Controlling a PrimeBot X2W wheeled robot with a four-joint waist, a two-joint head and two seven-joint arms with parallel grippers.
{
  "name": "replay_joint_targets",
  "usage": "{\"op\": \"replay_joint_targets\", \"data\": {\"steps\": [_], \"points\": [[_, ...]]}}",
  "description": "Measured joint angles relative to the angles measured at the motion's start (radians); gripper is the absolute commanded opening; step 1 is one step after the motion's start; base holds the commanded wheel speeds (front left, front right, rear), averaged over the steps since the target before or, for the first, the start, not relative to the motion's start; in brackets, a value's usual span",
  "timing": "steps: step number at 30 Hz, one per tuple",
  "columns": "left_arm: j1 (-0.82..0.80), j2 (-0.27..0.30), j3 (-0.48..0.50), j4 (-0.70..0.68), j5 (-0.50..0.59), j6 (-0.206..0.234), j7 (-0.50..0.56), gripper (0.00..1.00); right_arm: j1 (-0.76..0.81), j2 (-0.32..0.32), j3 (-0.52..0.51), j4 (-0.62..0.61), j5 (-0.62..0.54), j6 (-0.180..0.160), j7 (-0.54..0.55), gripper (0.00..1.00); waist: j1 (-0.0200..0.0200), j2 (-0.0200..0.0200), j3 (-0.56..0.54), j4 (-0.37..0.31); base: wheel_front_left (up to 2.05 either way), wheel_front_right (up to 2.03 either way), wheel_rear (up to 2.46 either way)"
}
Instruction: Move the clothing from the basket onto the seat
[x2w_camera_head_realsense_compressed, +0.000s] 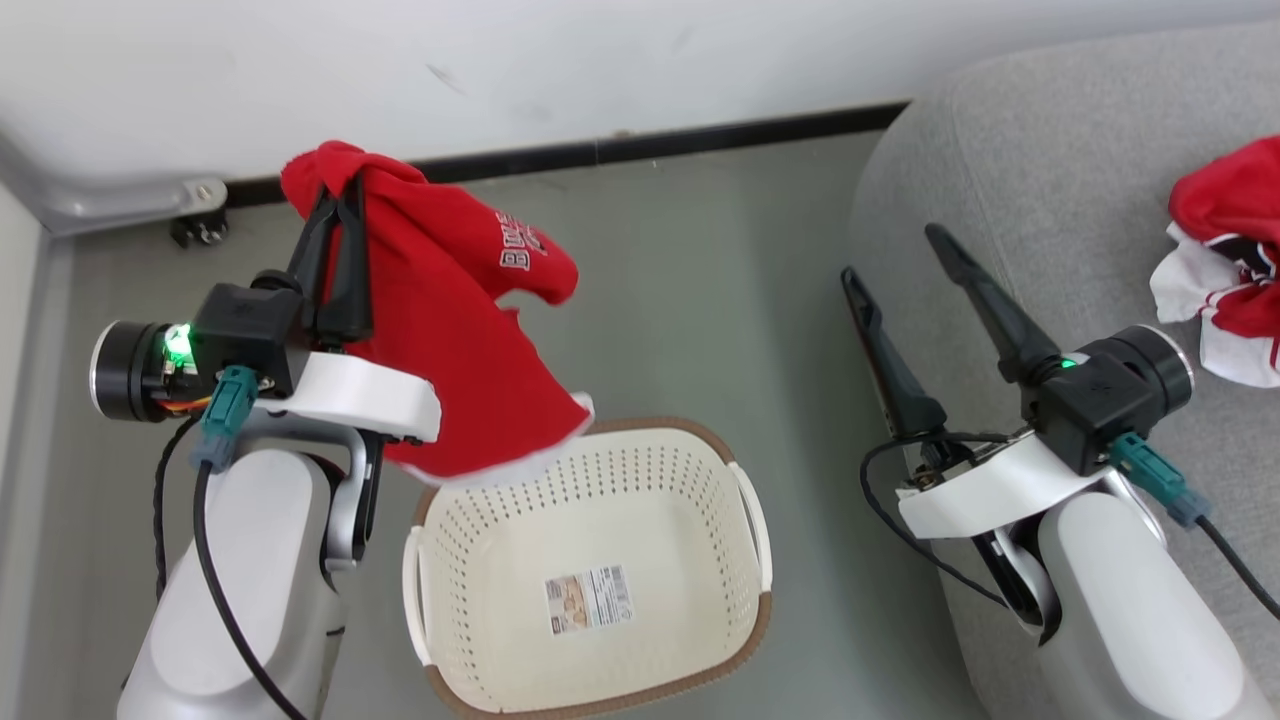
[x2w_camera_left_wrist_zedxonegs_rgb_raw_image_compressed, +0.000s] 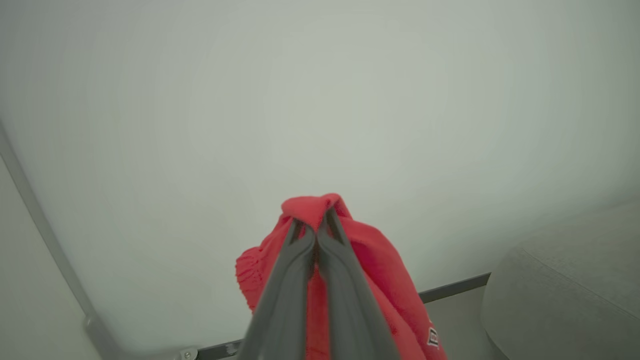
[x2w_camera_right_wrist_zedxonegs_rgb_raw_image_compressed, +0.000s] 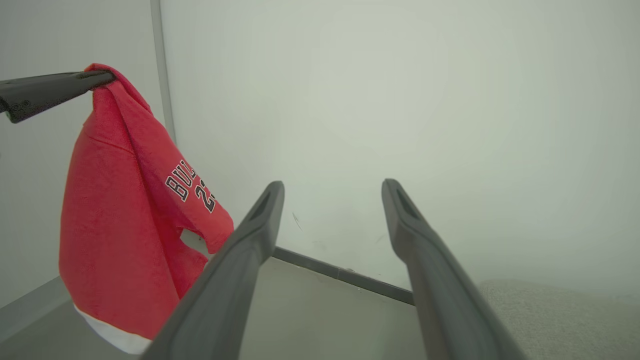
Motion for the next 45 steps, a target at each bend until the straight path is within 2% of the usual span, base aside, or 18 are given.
{"op": "replay_joint_targets", "data": {"steps": [4, 10, 20, 27, 32, 41, 45], "points": [[0.023, -0.001, 0.000, -0.015, -0.012, -0.020, 0.000, 0.00, 0.002, -0.023, 0.040, 0.015, 0.012, 0.000, 0.025, 1.00, 0.0000, 0.0000, -0.040, 0.011, 0.00, 0.00, 0.00], [0.043, 0.005, -0.024, -0.030, -0.016, -0.077, 0.000, 0.00, 0.002, -0.063, 0.142, 0.024, 0.054, 0.000, 0.066, 1.00, 0.0000, 0.0000, -0.097, 0.026, 0.00, 0.00, 0.00], [0.062, 0.007, -0.055, -0.053, -0.016, -0.131, 0.000, 0.00, 0.001, -0.129, 0.361, 0.017, 0.180, 0.000, 0.151, 1.00, 0.0000, 0.0000, -0.175, 0.047, 0.00, 0.00, 0.00], [0.062, 0.003, -0.075, -0.081, -0.016, -0.168, 0.000, 0.00, -0.016, -0.183, 0.479, -0.014, 0.293, 0.000, 0.212, 1.00, 0.0000, 0.0000, -0.216, 0.055, 0.00, 0.00, 0.00], [0.063, -0.001, -0.091, -0.099, -0.016, -0.178, 0.000, 0.00, -0.065, -0.227, 0.526, -0.035, 0.351, 0.000, 0.240, 1.00, 0.0000, 0.0000, -0.238, 0.058, 0.00, 0.00, 0.00], [0.075, -0.004, -0.127, -0.102, -0.013, -0.209, 0.000, 0.00, -0.094, -0.249, 0.619, -0.061, 0.467, 0.000, 0.268, 1.00, 0.0000, 0.0000, -0.266, 0.070, 0.00, 0.00, 0.00], [0.075, -0.010, -0.148, -0.109, -0.010, -0.221, 0.000, 0.00, -0.108, -0.280, 0.653, -0.067, 0.504, 0.000, 0.283, 1.00, 0.0000, 0.0000, -0.278, 0.080, 0.00, 0.00, 0.00]]}}
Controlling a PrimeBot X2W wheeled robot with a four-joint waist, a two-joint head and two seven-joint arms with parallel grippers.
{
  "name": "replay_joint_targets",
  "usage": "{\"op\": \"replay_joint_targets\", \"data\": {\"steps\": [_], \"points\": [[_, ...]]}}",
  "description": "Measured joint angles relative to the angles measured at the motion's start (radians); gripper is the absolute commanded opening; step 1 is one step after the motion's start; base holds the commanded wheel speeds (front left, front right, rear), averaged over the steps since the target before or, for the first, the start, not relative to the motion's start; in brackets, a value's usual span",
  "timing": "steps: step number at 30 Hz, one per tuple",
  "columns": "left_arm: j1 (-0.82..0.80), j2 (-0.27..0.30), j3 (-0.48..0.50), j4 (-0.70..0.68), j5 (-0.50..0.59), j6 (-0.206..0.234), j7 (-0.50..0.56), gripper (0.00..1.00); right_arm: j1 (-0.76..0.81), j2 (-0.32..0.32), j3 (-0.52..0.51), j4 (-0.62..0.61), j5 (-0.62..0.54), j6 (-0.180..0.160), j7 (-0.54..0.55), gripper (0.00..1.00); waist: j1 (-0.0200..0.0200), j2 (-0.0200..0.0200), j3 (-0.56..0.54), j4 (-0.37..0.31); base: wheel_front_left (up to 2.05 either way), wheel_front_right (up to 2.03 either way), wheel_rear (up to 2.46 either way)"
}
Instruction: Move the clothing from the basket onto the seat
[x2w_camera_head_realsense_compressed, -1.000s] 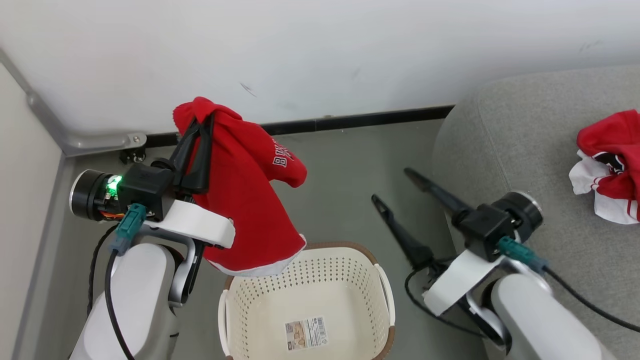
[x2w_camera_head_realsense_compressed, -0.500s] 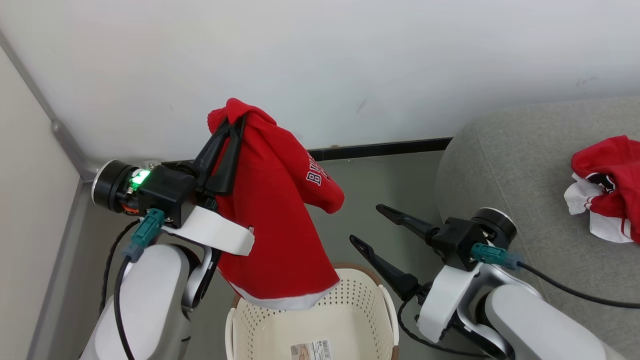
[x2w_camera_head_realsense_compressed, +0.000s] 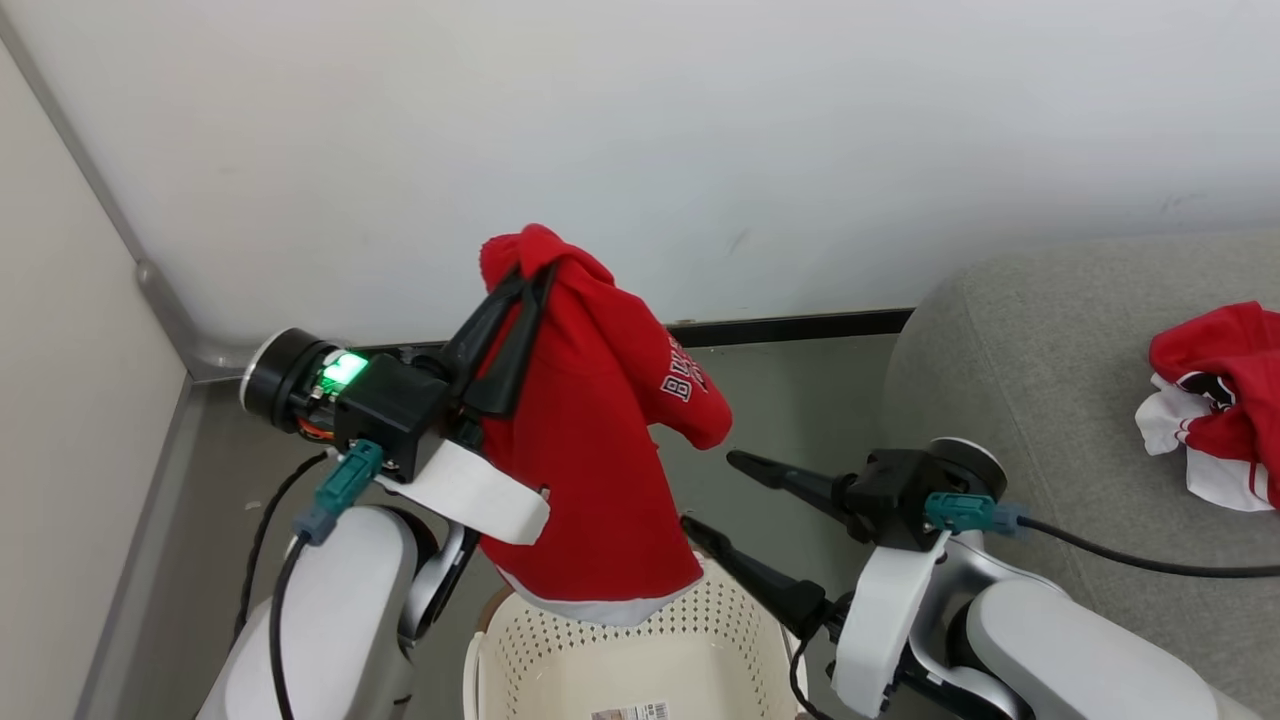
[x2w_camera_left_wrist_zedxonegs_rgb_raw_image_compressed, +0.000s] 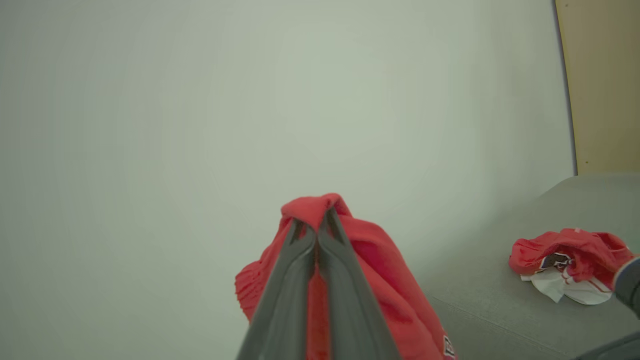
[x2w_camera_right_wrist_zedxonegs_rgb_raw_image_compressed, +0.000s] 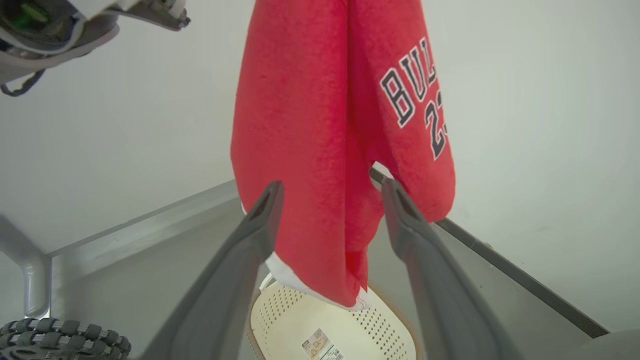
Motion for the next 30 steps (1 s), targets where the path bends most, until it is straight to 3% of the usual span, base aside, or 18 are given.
{"op": "replay_joint_targets", "data": {"steps": [13, 18, 30], "points": [[-0.002, -0.037, -0.069, -0.016, 0.015, -0.018, 0.000, 0.00, -0.067, -0.045, 0.104, 0.021, 0.100, 0.000, 0.033, 1.00, 0.0000, 0.0000, -0.013, 0.030, 0.00, 0.00, 0.00], [-0.003, -0.051, -0.093, -0.016, 0.021, -0.023, 0.000, 0.00, -0.082, -0.040, 0.188, -0.006, 0.152, 0.000, 0.043, 1.00, 0.0000, 0.0000, -0.015, 0.045, 0.00, 0.00, 0.00], [-0.026, -0.057, -0.116, -0.016, 0.025, -0.026, 0.015, 0.00, -0.184, -0.011, 0.258, 0.035, 0.166, 0.000, 0.007, 1.00, 0.0000, 0.0000, -0.020, 0.069, 0.00, 0.00, 0.00]]}}
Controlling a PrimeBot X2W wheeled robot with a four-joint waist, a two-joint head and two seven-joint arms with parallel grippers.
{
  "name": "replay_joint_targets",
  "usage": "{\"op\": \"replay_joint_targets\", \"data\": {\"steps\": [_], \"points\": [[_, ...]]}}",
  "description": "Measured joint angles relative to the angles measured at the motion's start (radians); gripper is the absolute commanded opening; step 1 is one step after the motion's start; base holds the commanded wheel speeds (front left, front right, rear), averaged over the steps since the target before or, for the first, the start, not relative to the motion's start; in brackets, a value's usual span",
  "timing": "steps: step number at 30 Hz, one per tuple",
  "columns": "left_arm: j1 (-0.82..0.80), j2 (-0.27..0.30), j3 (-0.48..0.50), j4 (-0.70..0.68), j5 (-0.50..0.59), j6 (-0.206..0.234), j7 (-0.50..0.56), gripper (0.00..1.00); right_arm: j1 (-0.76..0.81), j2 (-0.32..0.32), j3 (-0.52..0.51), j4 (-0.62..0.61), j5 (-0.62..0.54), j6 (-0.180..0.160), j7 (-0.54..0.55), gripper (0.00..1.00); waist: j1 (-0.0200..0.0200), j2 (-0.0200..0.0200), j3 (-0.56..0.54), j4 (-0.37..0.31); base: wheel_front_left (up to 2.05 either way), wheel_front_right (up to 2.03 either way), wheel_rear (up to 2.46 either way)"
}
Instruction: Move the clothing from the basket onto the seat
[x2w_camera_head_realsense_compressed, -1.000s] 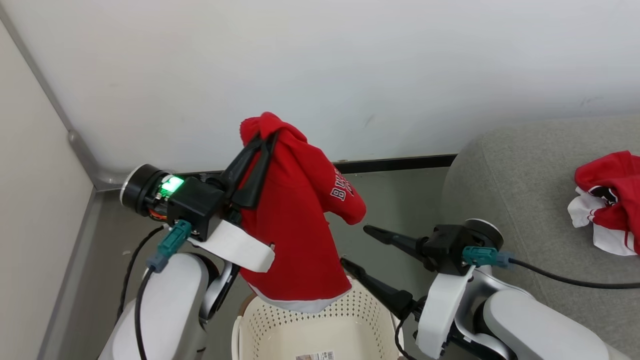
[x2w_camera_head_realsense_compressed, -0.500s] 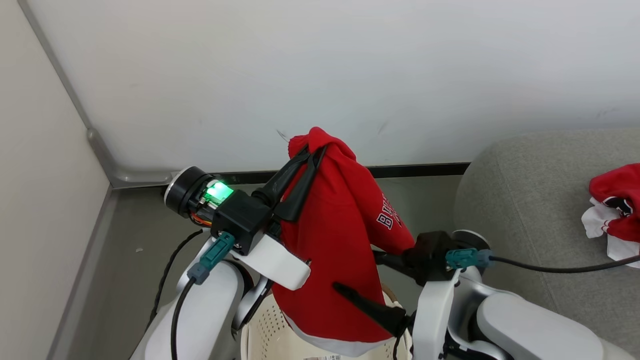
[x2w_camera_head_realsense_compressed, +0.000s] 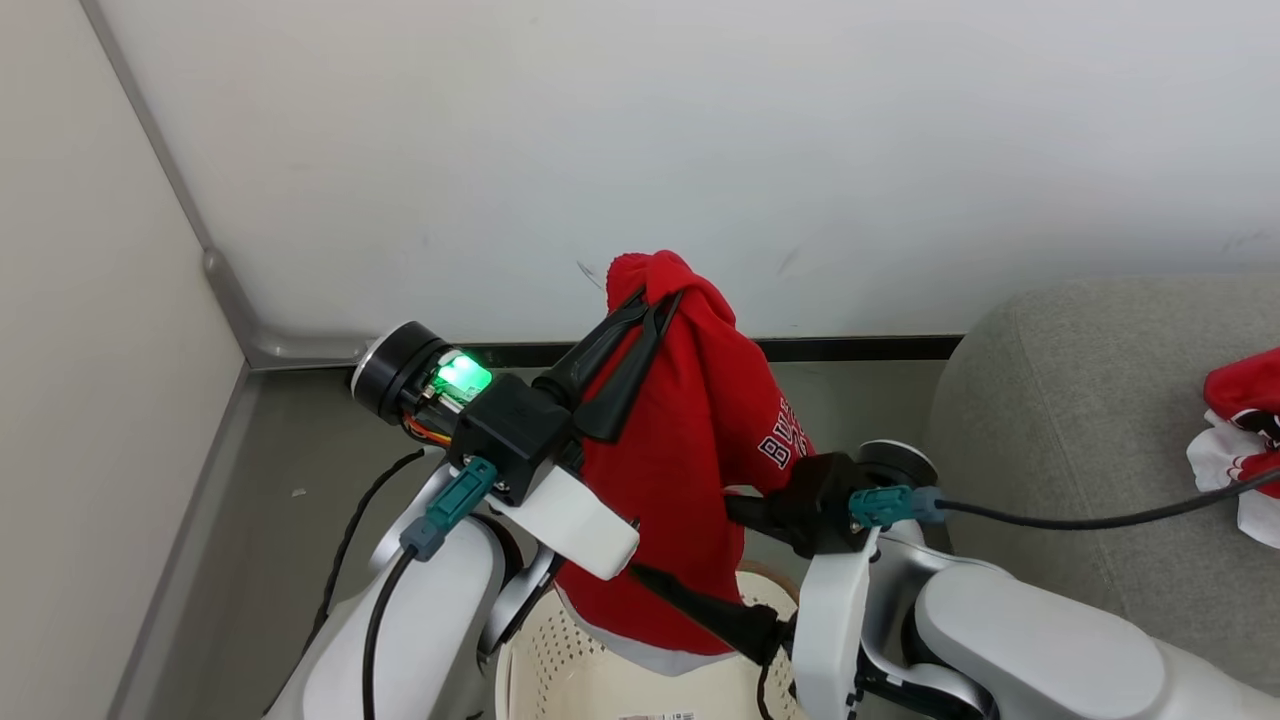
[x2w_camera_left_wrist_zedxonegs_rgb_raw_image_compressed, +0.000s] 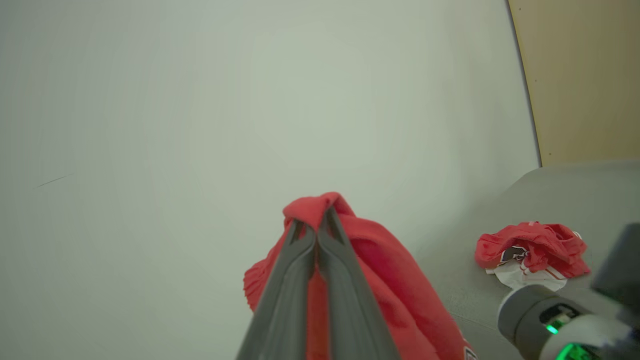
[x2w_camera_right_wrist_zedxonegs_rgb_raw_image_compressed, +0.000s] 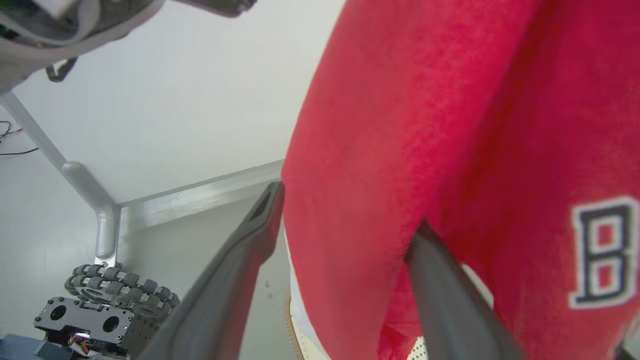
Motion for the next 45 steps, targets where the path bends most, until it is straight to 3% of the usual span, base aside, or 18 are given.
{"op": "replay_joint_targets", "data": {"steps": [1, 3, 4, 7, 9, 15, 27, 38, 40, 41, 43, 45], "points": [[0.000, 0.000, -0.001, 0.000, 0.000, 0.000, 0.004, 0.00, 0.000, 0.003, 0.012, 0.008, -0.001, 0.000, -0.004, 0.98, 0.0000, 0.0000, 0.000, 0.002, 0.00, 0.00, 0.00], [0.000, -0.001, -0.002, 0.001, 0.000, 0.000, 0.011, 0.00, -0.012, 0.009, 0.038, 0.032, -0.006, 0.000, -0.014, 0.76, 0.0000, 0.0000, 0.000, 0.004, 0.00, 0.00, 0.00], [0.000, -0.002, -0.002, 0.001, 0.000, 0.000, 0.012, 0.00, -0.021, 0.013, 0.040, 0.041, -0.006, 0.000, -0.021, 0.48, 0.0000, 0.0000, 0.001, 0.006, 0.00, 0.00, 0.00], [0.000, -0.004, -0.003, 0.001, 0.000, 0.000, 0.013, 0.00, -0.045, 0.027, 0.053, 0.066, -0.023, 0.000, -0.053, 0.27, 0.0000, 0.0000, 0.002, 0.008, 0.00, 0.00, 0.00], [0.000, -0.005, -0.003, 0.002, 0.000, 0.000, 0.018, 0.00, -0.059, 0.039, 0.062, 0.092, -0.031, 0.000, -0.077, 0.01, 0.0000, 0.0000, 0.003, 0.009, 0.00, 0.00, 0.00], [0.000, -0.008, -0.003, 0.010, -0.008, 0.000, 0.028, 0.00, -0.064, 0.066, 0.092, 0.154, -0.046, 0.000, -0.137, 0.00, 0.0000, 0.0000, 0.010, 0.008, 0.00, 0.00, 0.00], [0.002, 0.008, 0.046, 0.106, -0.024, 0.019, 0.052, 0.00, -0.085, 0.086, 0.120, 0.140, -0.022, 0.000, -0.244, 0.00, 0.0000, 0.0000, 0.011, -0.018, 0.00, 0.00, 0.00], [0.032, 0.014, 0.102, 0.183, -0.084, 0.040, 0.057, 0.00, -0.085, 0.004, 0.011, 0.131, 0.008, 0.000, -0.296, 0.00, 0.0000, 0.0000, 0.006, -0.064, 0.00, 0.00, 0.00], [0.037, 0.013, 0.114, 0.190, -0.100, 0.041, 0.057, 0.46, -0.085, -0.019, -0.024, 0.149, 0.008, 0.000, -0.303, 0.00, 0.0000, 0.0000, 0.006, -0.073, 0.00, 0.00, 0.00], [0.042, 0.012, 0.121, 0.192, -0.111, 0.041, 0.057, 0.84, -0.085, -0.031, -0.043, 0.155, 0.008, 0.000, -0.303, 0.00, 0.0000, 0.0000, 0.006, -0.077, 0.00, 0.00, 0.00], [0.051, 0.009, 0.127, 0.196, -0.122, 0.041, 0.057, 1.00, -0.085, -0.052, -0.077, 0.160, 0.008, 0.000, -0.305, 0.00, 0.0000, 0.0000, 0.006, -0.085, 0.00, 0.00, 0.00], [0.052, 0.009, 0.135, 0.197, -0.131, 0.041, 0.057, 1.00, -0.084, -0.067, -0.109, 0.162, 0.009, 0.000, -0.313, 0.00, -0.0001, 0.0000, 0.006, -0.092, 0.00, 0.00, 0.00]]}}
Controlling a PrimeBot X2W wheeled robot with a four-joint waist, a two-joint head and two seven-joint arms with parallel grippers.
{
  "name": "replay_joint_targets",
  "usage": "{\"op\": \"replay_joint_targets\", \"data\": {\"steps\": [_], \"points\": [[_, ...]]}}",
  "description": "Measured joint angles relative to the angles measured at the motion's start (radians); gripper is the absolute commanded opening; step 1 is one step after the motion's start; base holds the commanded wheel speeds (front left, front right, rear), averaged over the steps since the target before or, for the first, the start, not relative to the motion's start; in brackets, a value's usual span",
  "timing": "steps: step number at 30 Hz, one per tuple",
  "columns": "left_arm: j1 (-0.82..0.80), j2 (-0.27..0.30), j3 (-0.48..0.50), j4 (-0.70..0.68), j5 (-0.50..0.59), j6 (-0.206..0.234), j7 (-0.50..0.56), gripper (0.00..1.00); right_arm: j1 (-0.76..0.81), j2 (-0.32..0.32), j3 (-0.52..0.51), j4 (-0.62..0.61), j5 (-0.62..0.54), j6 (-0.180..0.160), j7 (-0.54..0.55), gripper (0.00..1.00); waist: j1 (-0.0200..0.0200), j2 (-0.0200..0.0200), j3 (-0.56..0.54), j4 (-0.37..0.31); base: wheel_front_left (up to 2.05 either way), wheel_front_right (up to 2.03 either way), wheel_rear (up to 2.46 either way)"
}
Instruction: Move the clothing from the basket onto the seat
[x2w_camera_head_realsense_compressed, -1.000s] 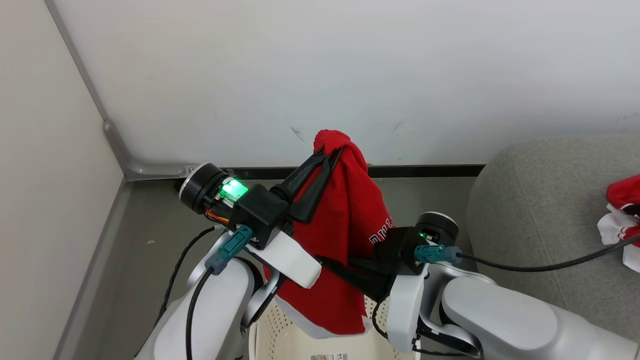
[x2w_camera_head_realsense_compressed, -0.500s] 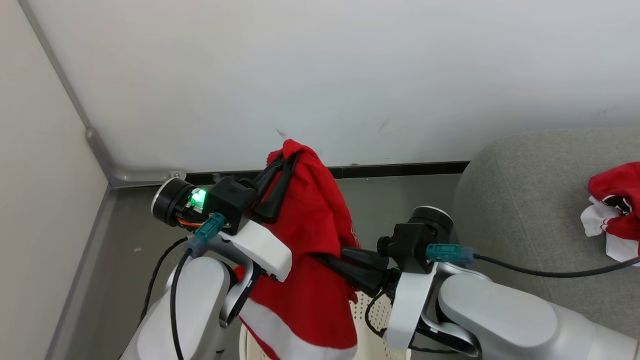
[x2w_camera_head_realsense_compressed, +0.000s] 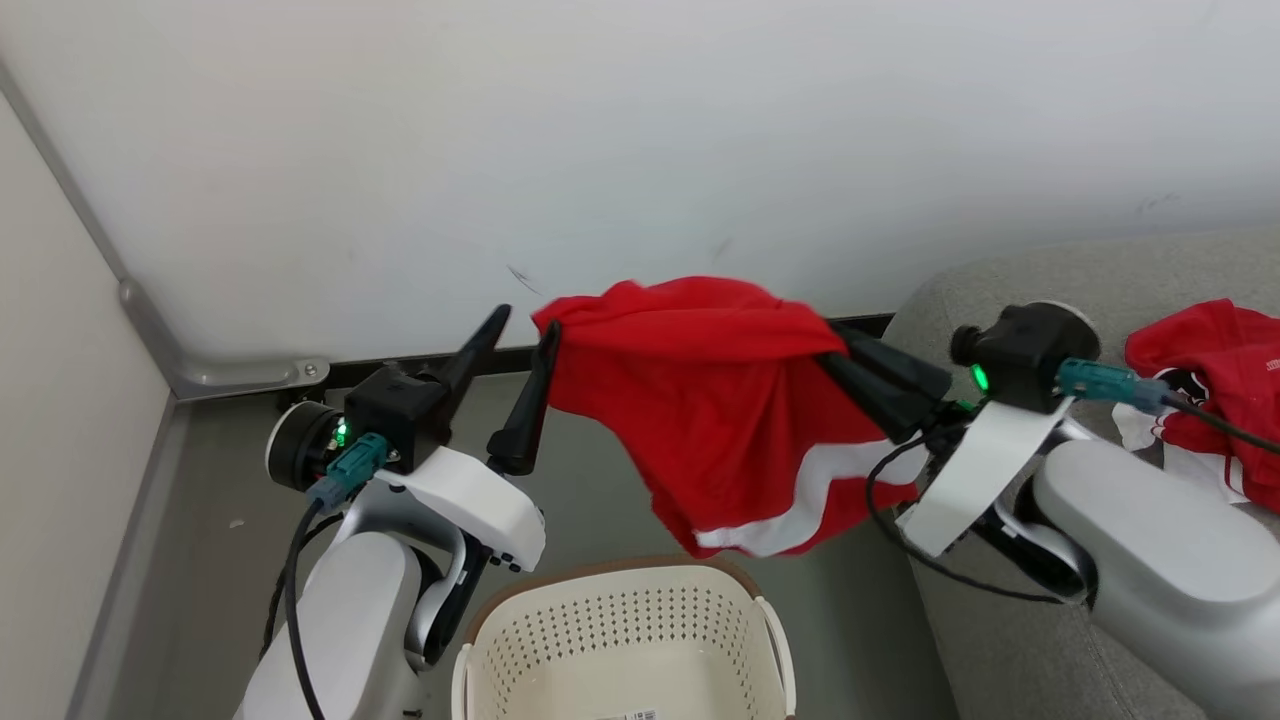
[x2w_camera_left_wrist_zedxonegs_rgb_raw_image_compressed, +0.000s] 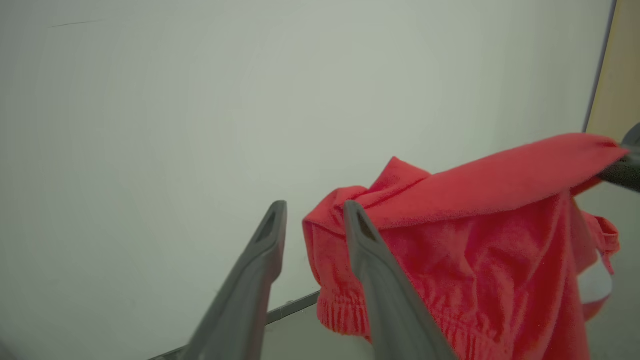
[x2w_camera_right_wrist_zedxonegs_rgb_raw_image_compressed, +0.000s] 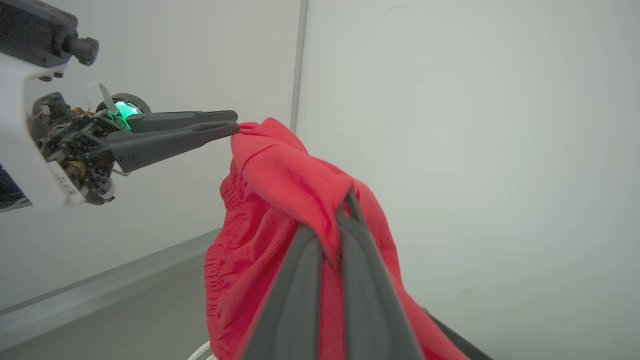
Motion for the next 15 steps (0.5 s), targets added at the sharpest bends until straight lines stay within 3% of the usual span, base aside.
{"op": "replay_joint_targets", "data": {"steps": [13, 15], "points": [[0.037, -0.007, 0.054, -0.014, -0.048, 0.012, -0.030, 1.00, 0.064, -0.100, -0.280, 0.023, 0.005, 0.000, -0.009, 0.00, 0.0000, 0.0000, -0.001, -0.048, 0.00, 0.00, 0.00], [0.038, -0.010, 0.060, -0.020, -0.049, 0.022, -0.038, 1.00, 0.113, -0.103, -0.374, 0.021, 0.002, 0.000, -0.009, 0.00, 0.0000, 0.0000, -0.002, -0.064, 0.00, 0.00, 0.00]]}}
